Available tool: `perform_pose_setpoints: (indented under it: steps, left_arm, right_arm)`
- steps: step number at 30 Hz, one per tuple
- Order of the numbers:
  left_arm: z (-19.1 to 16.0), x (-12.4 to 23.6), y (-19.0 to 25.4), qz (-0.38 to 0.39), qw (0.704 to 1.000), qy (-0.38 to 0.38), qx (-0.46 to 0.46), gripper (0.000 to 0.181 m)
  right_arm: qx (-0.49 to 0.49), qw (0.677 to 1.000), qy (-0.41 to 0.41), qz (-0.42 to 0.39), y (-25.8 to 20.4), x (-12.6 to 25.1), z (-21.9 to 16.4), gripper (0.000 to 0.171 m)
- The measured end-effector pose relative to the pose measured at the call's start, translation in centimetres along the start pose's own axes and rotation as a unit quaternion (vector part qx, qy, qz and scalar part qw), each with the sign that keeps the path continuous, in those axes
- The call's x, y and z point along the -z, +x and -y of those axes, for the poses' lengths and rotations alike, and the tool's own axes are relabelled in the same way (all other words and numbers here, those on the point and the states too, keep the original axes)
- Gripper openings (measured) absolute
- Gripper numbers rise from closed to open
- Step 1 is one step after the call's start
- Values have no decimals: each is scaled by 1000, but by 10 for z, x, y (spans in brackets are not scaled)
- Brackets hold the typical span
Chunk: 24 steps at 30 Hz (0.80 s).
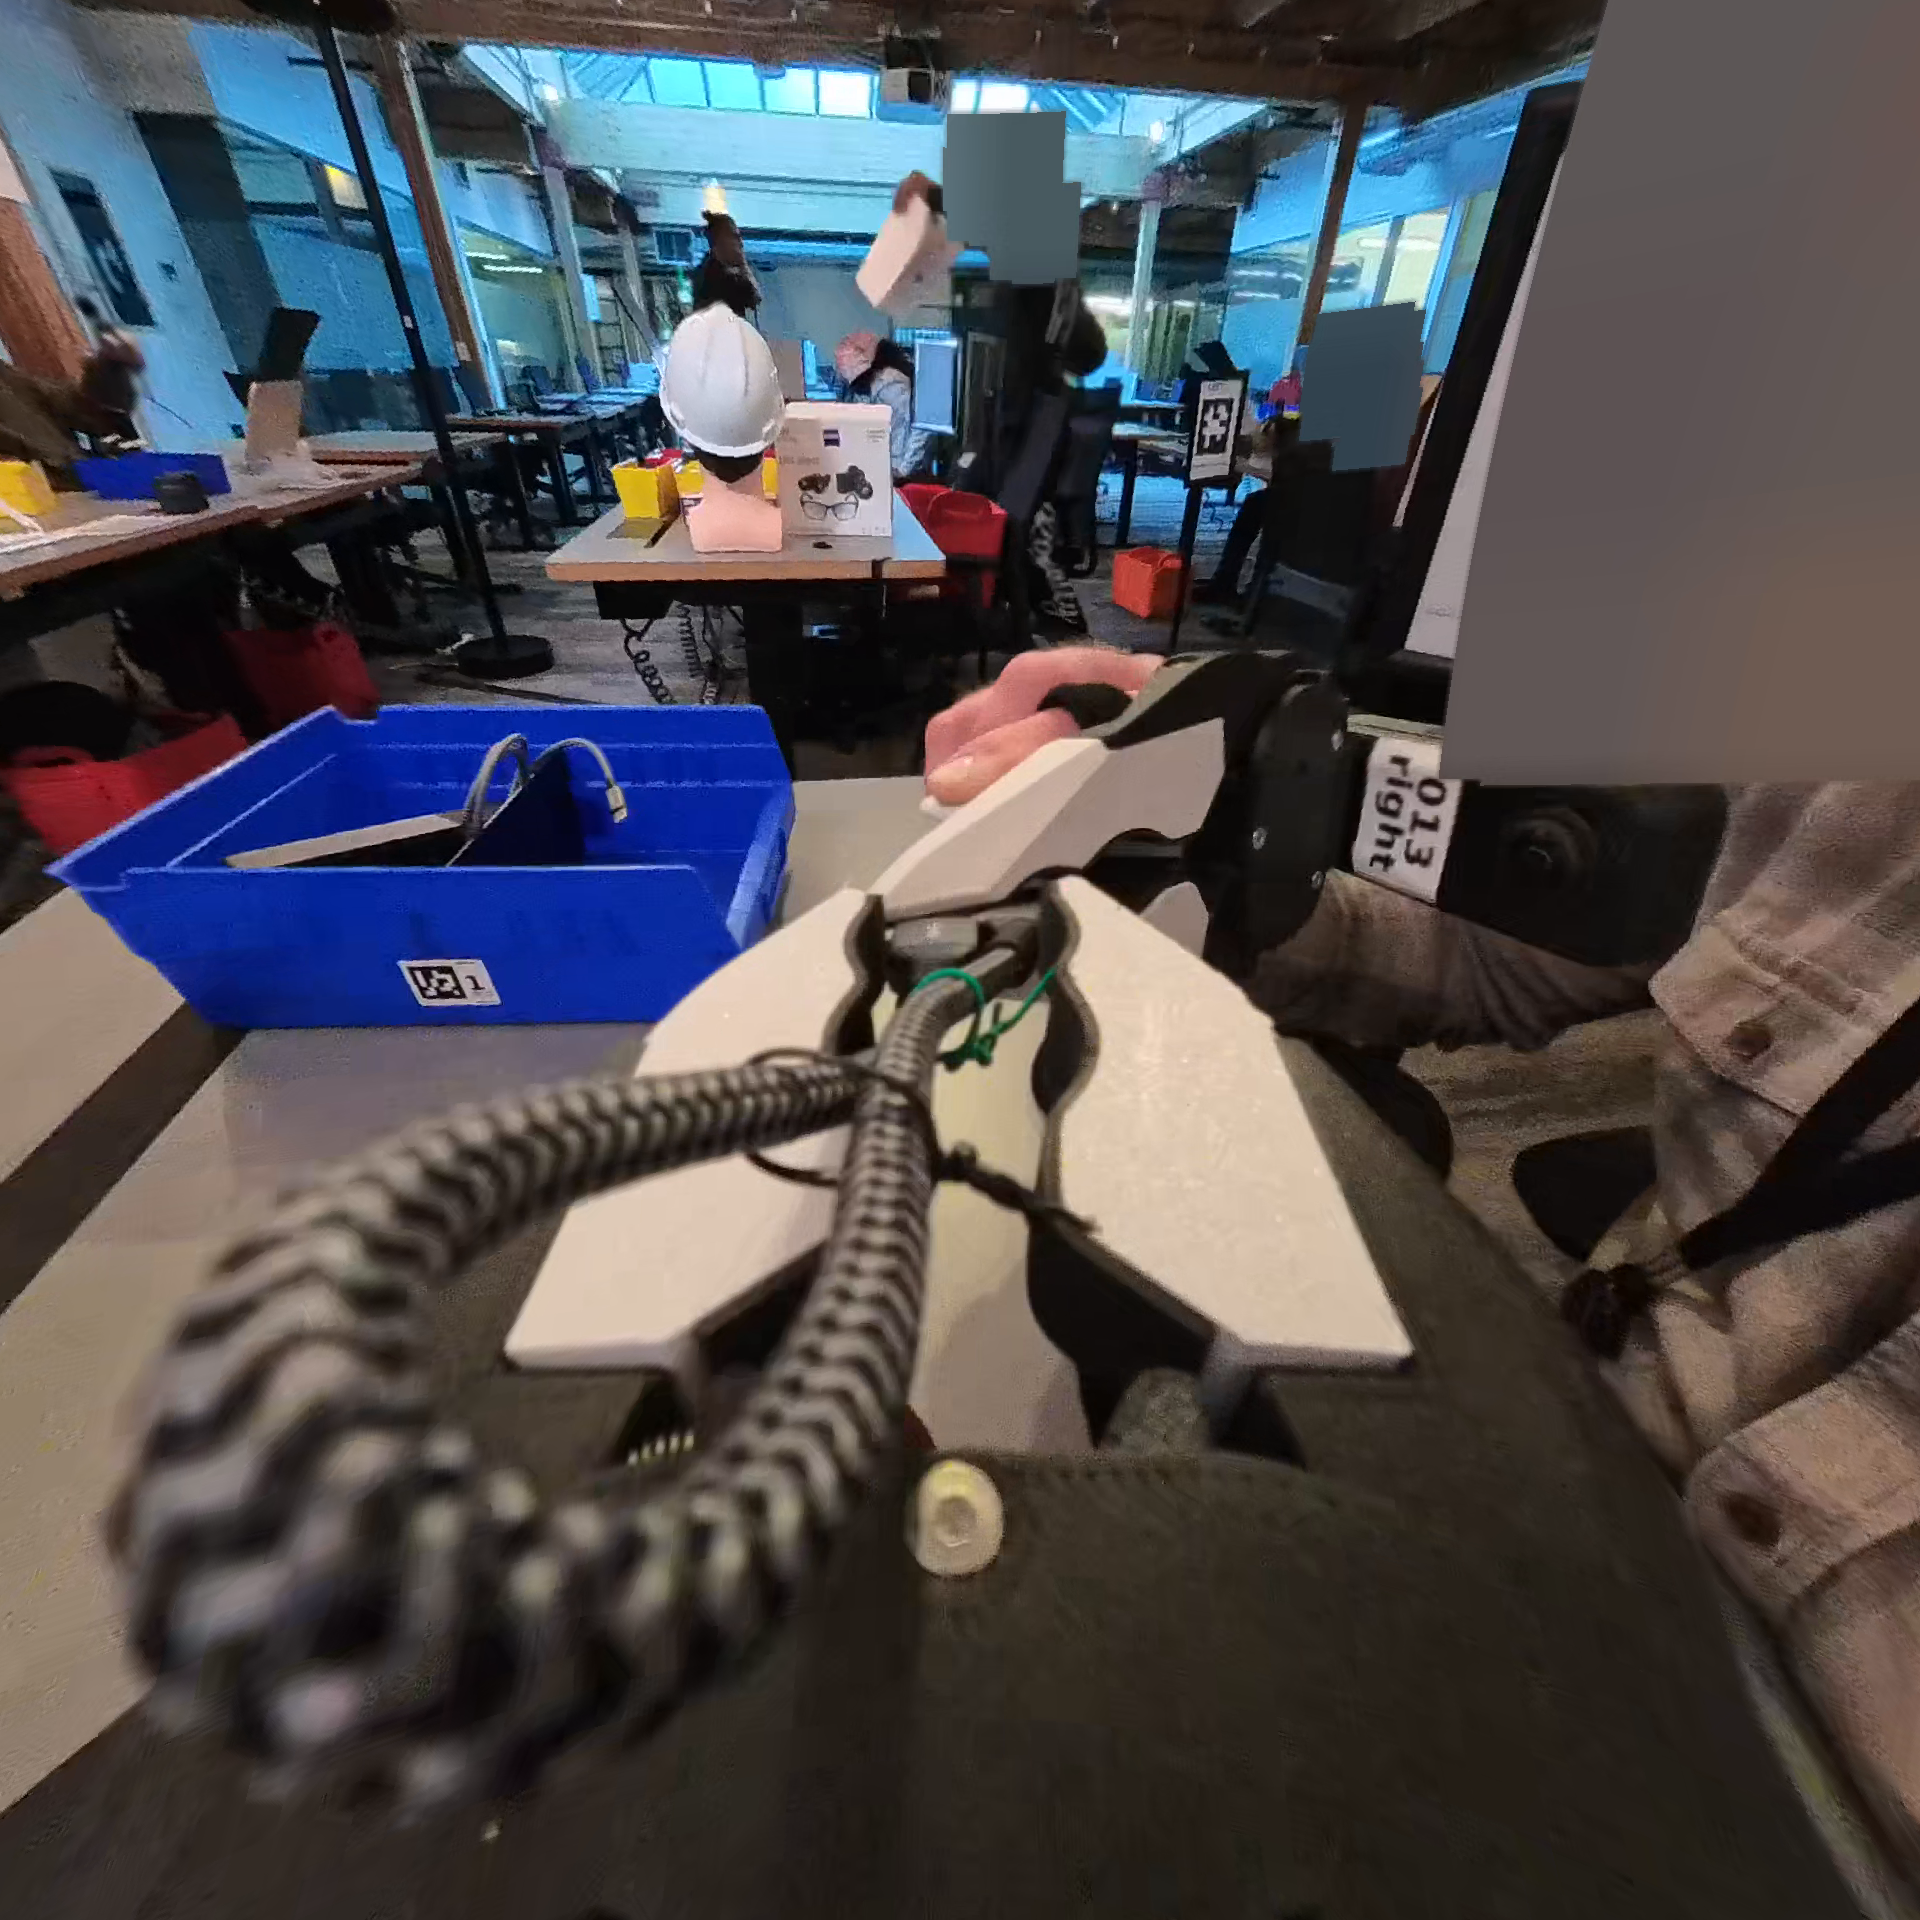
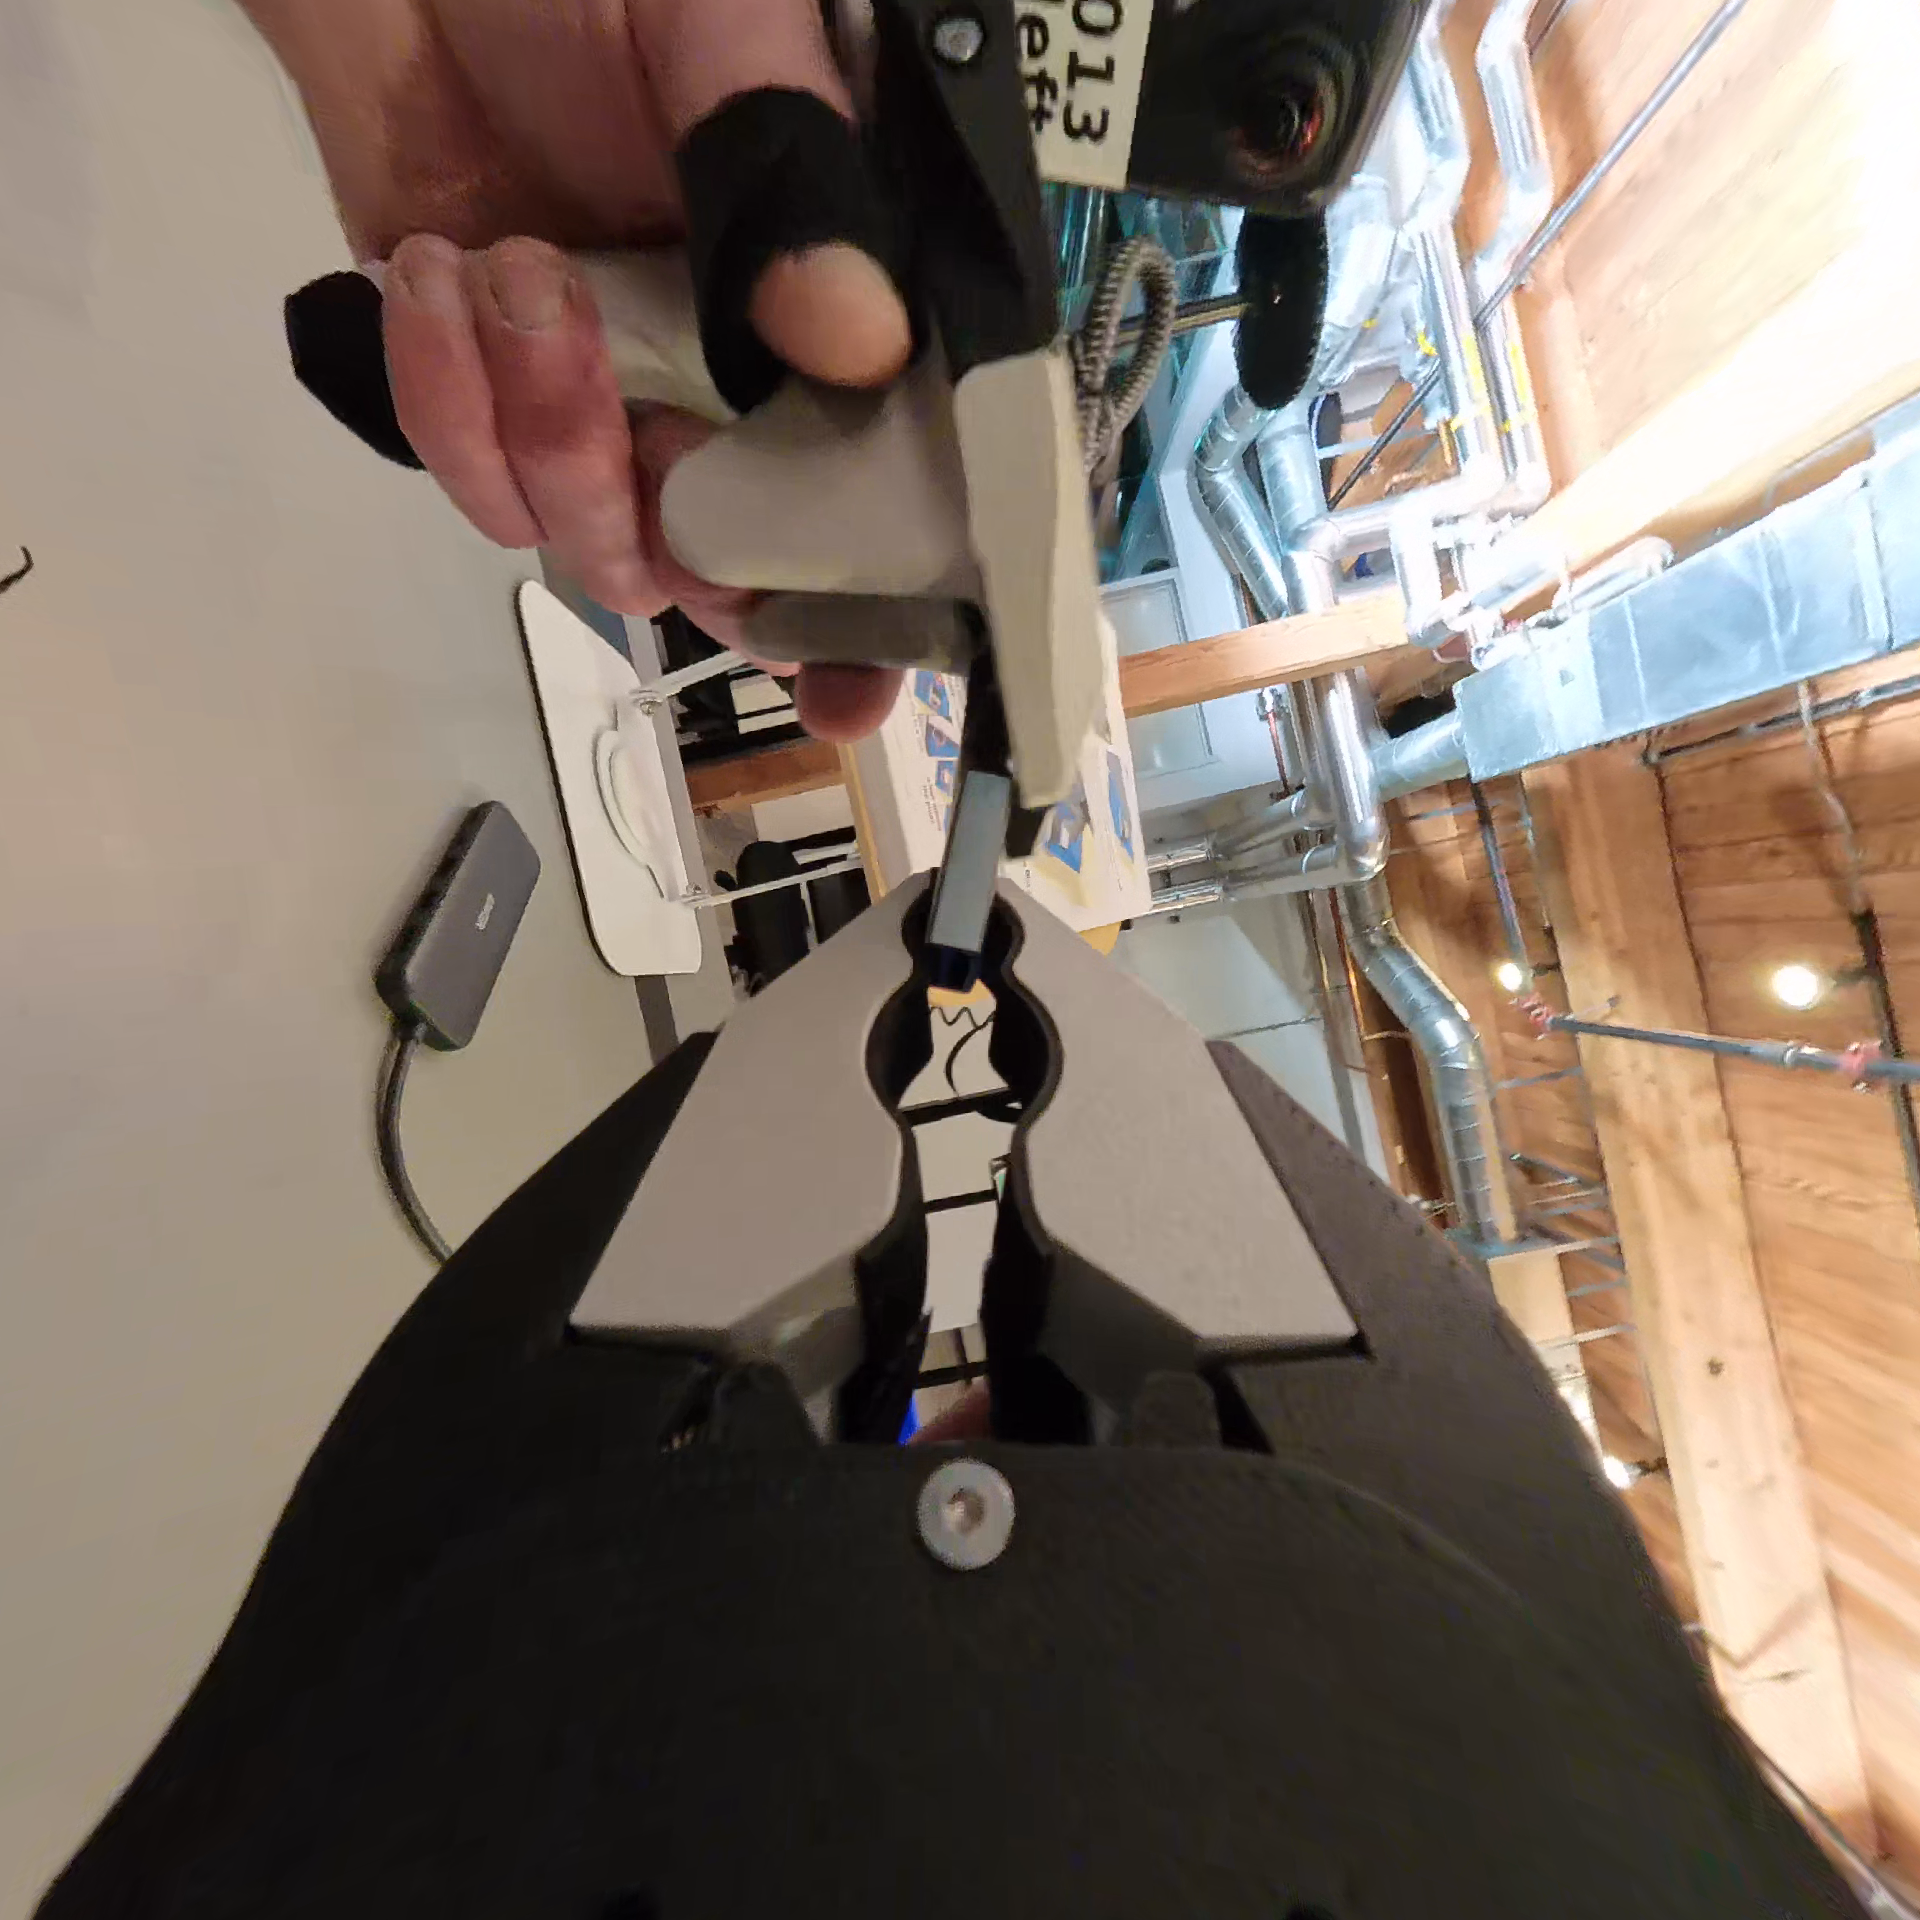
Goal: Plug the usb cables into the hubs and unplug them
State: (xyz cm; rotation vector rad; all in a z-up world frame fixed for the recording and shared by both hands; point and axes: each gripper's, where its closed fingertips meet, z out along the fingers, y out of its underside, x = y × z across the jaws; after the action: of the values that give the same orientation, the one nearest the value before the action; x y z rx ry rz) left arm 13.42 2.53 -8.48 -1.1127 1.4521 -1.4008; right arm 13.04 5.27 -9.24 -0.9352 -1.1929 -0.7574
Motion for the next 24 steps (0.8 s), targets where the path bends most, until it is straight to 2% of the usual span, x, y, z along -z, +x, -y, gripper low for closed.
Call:
perform_pose_setpoints:
  steps: [2, 8, 11, 18, 21, 24]
  left_arm:
    - [1, 1, 2, -6, 1000, -9, 6, 29]
    - [-7, 16, 5, -13, 997, -49, -53, 37]
    - [-2, 15, -8, 20, 999, -23, -38, 32]
    - [3, 4, -19, 93, 993, 7, -66, 25]
    - [5, 2, -20, 112, 992, 21, -57, 22]
    - [7, -1, -14, 97, 994, 38, -38, 20]
  right_arm:
    - [-16, 1000, 6, 1, 3, 1, 1, 1]
    - [-52, 999, 6, -7, 9, 1, 1, 1]
    - [-58, 998, 4, -5, 10, 2, -3, 1]
    - [-56, 998, -10, -23, 14, 2, -7, 0]
    - [-49, 998, -17, -32, 17, 2, -9, 0]
    - [-38, 998, -21, -43, 18, 3, -8, 0]
